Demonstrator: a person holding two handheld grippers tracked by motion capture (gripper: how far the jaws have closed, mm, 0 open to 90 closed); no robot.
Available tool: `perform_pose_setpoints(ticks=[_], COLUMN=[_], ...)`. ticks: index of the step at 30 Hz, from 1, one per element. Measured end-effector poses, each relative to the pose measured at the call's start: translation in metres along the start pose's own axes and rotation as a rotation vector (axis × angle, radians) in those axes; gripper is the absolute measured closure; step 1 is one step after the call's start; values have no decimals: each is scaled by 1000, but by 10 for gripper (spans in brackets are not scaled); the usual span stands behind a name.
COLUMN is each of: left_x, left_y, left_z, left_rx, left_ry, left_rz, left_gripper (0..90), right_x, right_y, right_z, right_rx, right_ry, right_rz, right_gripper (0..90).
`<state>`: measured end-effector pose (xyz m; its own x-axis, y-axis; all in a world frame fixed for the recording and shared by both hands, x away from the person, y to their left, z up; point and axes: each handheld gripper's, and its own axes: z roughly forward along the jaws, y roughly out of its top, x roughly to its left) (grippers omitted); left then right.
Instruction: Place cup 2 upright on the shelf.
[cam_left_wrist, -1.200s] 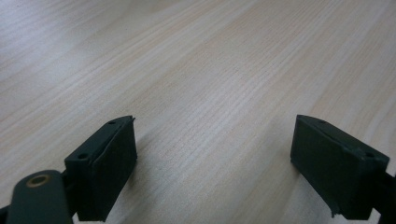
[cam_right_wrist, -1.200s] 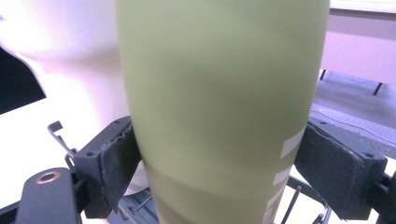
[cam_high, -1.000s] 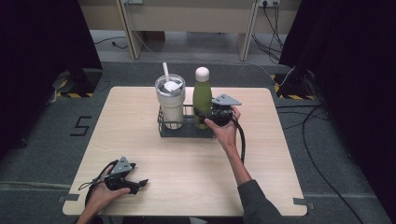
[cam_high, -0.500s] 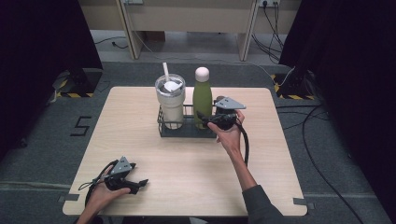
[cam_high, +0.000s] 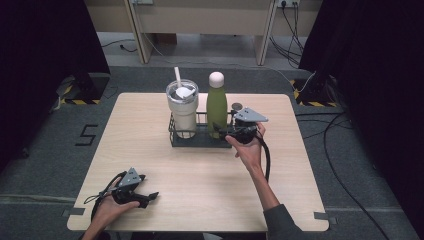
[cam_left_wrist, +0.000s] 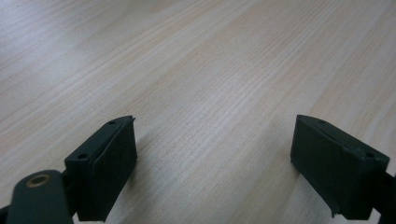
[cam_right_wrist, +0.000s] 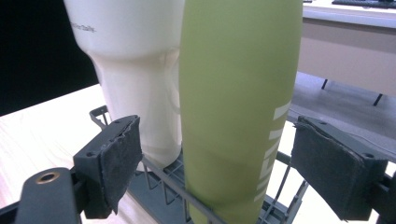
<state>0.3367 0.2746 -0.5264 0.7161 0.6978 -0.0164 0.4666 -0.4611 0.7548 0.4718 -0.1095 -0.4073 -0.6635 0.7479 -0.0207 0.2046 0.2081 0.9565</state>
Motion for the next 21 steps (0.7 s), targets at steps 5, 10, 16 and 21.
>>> perform_pose_setpoints(ticks=[5,10,16,21], left_x=[0,0,0,0], left_y=[0,0,0,0], left_z=[0,0,0,0], left_rx=[0,0,1,1], left_ry=[0,-1,-1,0], left_rz=[0,-1,0,0], left_gripper=[137,137,137,137], right_x=[2,2,1,2], right_y=[-1,-3,-6,-9], right_z=[-9,-16,-22,-27], right_rx=[-8,-14,-16,-16], right_ry=[1,5,2,4], right_rz=[2,3,10,15], right_gripper=[164,166,169,173])
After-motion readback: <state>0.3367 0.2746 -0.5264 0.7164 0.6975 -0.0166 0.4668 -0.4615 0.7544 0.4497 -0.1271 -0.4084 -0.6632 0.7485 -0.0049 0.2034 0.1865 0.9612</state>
